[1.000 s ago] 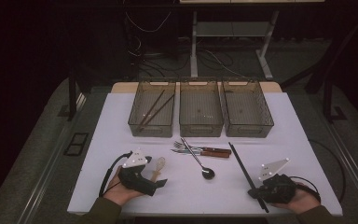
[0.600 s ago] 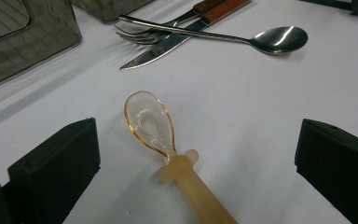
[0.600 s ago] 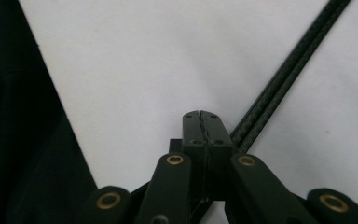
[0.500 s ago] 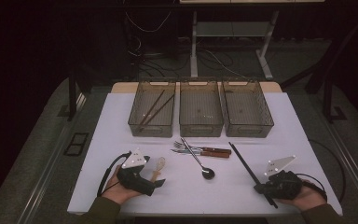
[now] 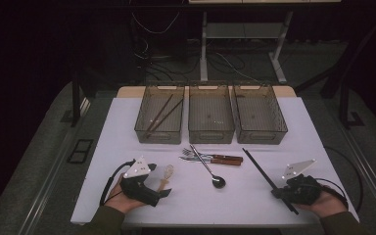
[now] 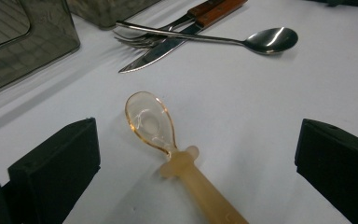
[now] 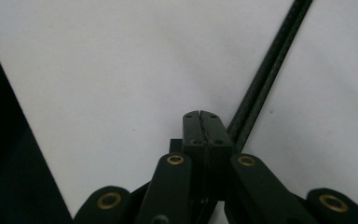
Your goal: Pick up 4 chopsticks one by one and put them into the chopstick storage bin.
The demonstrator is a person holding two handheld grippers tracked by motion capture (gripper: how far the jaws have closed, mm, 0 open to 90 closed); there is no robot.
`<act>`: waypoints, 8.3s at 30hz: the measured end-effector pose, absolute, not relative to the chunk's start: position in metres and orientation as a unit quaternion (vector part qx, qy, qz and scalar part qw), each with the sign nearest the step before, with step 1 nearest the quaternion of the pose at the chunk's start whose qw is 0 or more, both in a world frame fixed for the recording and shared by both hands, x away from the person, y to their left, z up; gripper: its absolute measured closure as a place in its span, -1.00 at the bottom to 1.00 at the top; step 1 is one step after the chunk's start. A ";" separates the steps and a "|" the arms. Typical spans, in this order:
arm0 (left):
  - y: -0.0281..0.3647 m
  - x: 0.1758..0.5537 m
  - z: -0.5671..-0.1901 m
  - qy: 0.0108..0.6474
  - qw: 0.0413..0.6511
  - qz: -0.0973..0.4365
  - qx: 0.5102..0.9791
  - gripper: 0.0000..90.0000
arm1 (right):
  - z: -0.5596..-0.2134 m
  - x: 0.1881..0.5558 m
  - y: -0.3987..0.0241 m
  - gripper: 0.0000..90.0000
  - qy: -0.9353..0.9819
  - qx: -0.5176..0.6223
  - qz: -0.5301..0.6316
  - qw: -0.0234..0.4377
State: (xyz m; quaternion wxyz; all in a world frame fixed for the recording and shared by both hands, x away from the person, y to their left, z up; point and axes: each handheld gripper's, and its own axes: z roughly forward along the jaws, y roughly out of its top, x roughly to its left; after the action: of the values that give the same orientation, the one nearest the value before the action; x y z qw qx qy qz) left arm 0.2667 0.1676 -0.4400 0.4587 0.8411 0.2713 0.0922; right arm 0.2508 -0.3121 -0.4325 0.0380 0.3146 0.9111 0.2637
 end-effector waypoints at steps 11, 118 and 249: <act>0.166 0.267 -0.439 0.272 0.468 0.094 0.835 -1.00 | -0.432 0.256 -0.323 0.99 0.906 0.328 0.263 0.047; 0.160 0.265 -0.438 0.268 0.452 0.079 0.847 -1.00 | -0.433 0.271 -0.294 0.91 0.851 0.421 0.281 0.137; 0.161 0.265 -0.436 0.236 0.484 0.078 0.839 -1.00 | -0.318 0.484 -0.009 0.91 0.809 0.369 0.443 0.112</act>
State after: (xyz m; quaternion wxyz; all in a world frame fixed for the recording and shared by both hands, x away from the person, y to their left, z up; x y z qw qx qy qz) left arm 0.2654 0.1611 -0.4359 0.4836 0.8393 0.2359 0.0777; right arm 0.4841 -0.0094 -0.3181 0.1120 0.3693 0.8094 0.4426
